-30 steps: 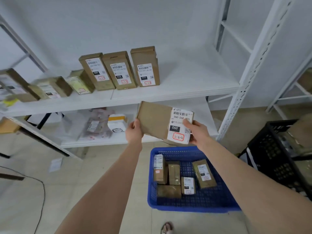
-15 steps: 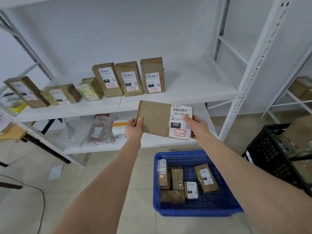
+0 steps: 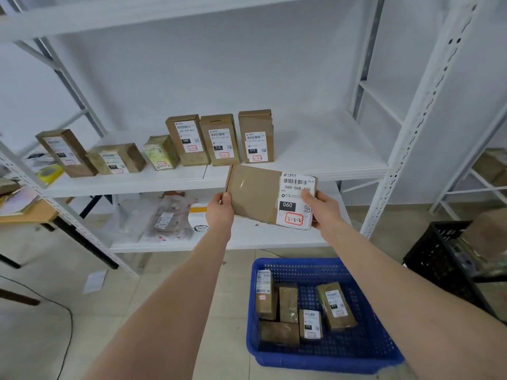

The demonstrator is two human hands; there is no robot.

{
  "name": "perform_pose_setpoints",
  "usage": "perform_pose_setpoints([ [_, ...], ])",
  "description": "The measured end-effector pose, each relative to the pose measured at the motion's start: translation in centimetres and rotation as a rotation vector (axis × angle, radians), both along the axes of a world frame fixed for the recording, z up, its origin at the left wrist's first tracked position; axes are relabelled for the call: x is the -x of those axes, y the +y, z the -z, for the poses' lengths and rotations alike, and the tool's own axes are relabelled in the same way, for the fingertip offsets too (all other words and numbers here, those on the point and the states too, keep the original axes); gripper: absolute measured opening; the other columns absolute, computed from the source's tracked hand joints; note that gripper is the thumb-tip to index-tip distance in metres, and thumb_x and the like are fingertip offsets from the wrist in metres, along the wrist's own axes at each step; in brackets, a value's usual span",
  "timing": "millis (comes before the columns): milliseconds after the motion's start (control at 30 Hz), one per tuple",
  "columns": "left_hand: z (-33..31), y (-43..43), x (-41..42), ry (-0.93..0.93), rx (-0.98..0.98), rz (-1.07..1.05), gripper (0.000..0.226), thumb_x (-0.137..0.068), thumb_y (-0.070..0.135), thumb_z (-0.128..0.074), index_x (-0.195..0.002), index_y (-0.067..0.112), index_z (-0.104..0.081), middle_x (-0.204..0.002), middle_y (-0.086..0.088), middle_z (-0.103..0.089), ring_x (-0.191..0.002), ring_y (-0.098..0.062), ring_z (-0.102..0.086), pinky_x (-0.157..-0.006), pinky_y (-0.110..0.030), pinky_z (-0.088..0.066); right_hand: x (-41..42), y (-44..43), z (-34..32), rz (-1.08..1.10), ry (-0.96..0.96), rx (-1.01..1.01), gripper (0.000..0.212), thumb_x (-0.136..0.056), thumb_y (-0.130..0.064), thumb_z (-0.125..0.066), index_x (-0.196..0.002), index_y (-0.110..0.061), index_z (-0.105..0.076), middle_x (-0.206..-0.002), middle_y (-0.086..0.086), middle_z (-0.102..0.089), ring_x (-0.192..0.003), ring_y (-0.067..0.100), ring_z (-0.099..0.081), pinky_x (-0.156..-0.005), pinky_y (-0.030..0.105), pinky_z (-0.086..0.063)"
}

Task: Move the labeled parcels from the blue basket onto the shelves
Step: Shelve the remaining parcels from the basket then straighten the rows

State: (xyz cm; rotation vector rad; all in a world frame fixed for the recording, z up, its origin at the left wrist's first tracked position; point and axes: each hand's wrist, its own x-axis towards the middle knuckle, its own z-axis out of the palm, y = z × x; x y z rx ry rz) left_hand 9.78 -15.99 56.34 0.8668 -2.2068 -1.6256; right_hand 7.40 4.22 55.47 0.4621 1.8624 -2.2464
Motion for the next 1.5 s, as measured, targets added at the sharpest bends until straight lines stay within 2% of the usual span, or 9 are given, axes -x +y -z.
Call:
perform_pose_setpoints([
  [100, -0.9, -0.4, -0.7, -0.027, 0.087, 0.037, 0.035, -0.100, 0.022, -0.033, -0.123, 0.007, -0.055, -0.113, -0.013, -0.062, -0.097, -0.028, -0.053, -0.077, -0.031, -0.039, -0.1, -0.3, -0.5, -0.027, 0.013, 0.000, 0.024, -0.093, -0.025, -0.060, -0.118, -0.024, -0.061, -0.098, -0.001, -0.070, -0.083, 0.017, -0.066, -0.068, 0.033, -0.055],
  [233, -2.2, -1.9, -1.4, -0.016, 0.122, 0.045, 0.038, -0.098, 0.028, -0.041, -0.129, 0.009, -0.051, -0.119, -0.008, -0.060, -0.102, -0.024, -0.053, -0.080, -0.031, -0.040, -0.2, -2.1, -1.2, -0.061, 0.037, 0.008, 0.020, -0.094, -0.023, -0.059, -0.113, -0.024, -0.062, -0.098, 0.000, -0.070, -0.079, 0.015, -0.066, -0.061, 0.030, -0.052],
  [300, -2.4, -3.3, -1.3, -0.028, 0.132, 0.040, 0.040, -0.097, 0.032, -0.044, -0.130, 0.009, -0.051, -0.121, -0.008, -0.060, -0.110, -0.028, -0.054, -0.086, -0.035, -0.044, -0.1, -3.4, -1.5, -0.073, 0.048, 0.006, 0.018, -0.094, -0.023, -0.059, -0.112, -0.024, -0.062, -0.098, 0.000, -0.070, -0.080, 0.016, -0.066, -0.062, 0.030, -0.053],
  [433, -1.9, -6.5, 0.0, -0.049, 0.150, 0.042, 0.040, -0.096, 0.034, -0.044, -0.125, 0.009, -0.054, -0.119, -0.010, -0.062, -0.110, -0.031, -0.055, -0.093, -0.041, -0.046, 0.7, -6.4, -1.4, -0.070, 0.054, -0.006, 0.017, -0.094, -0.023, -0.059, -0.110, -0.025, -0.063, -0.094, -0.002, -0.070, -0.085, 0.019, -0.067, -0.069, 0.033, -0.055],
  [533, -1.4, -9.2, 1.8, -0.059, 0.167, 0.062, 0.041, -0.096, 0.035, -0.045, -0.126, 0.009, -0.056, -0.118, -0.009, -0.063, -0.110, -0.030, -0.056, -0.091, -0.038, -0.046, 1.8, -8.9, -1.1, -0.032, 0.049, -0.003, 0.016, -0.094, -0.021, -0.059, -0.109, -0.026, -0.063, -0.094, -0.003, -0.070, -0.082, 0.016, -0.067, -0.068, 0.032, -0.055],
  [700, -1.0, -14.4, 5.2, -0.047, 0.136, 0.117, 0.038, -0.095, 0.036, -0.050, -0.120, 0.010, -0.060, -0.114, -0.010, -0.065, -0.107, -0.029, -0.057, -0.086, -0.034, -0.044, 3.8, -13.7, -1.1, 0.045, 0.044, -0.003, 0.016, -0.094, -0.020, -0.059, -0.108, -0.025, -0.062, -0.090, -0.004, -0.069, -0.073, 0.010, -0.066, -0.054, 0.024, -0.047],
  [933, -2.7, -21.3, 9.7, -0.031, 0.202, 0.187, 0.041, -0.096, 0.035, -0.048, -0.128, 0.010, -0.054, -0.123, -0.011, -0.061, -0.113, -0.030, -0.055, -0.081, -0.027, -0.036, 6.5, -20.6, -2.3, 0.150, 0.031, 0.019, 0.020, -0.092, -0.020, -0.062, -0.111, -0.025, -0.064, -0.091, -0.003, -0.070, -0.074, 0.012, -0.067, -0.057, 0.026, -0.049],
  [1233, -5.8, -26.0, 11.2, 0.004, 0.247, 0.116, 0.038, -0.100, 0.027, -0.037, -0.130, 0.007, -0.051, -0.125, -0.015, -0.059, -0.115, -0.033, -0.053, -0.092, -0.037, -0.043, 9.7, -25.2, -5.6, 0.075, 0.119, 0.034, 0.022, -0.091, -0.019, -0.063, -0.113, -0.022, -0.063, -0.100, 0.002, -0.070, -0.079, 0.015, -0.067, -0.059, 0.027, -0.052],
  [1500, -9.4, -30.0, 11.8, 0.107, 0.206, 0.020, 0.035, -0.099, 0.026, -0.041, -0.124, 0.007, -0.056, -0.119, -0.013, -0.062, -0.110, -0.030, -0.055, -0.084, -0.032, -0.043, 11.3, -29.3, -9.4, 0.009, 0.194, 0.023, 0.014, -0.092, -0.020, -0.061, -0.106, -0.023, -0.063, -0.093, 0.000, -0.070, -0.078, 0.014, -0.067, -0.057, 0.026, -0.050],
])
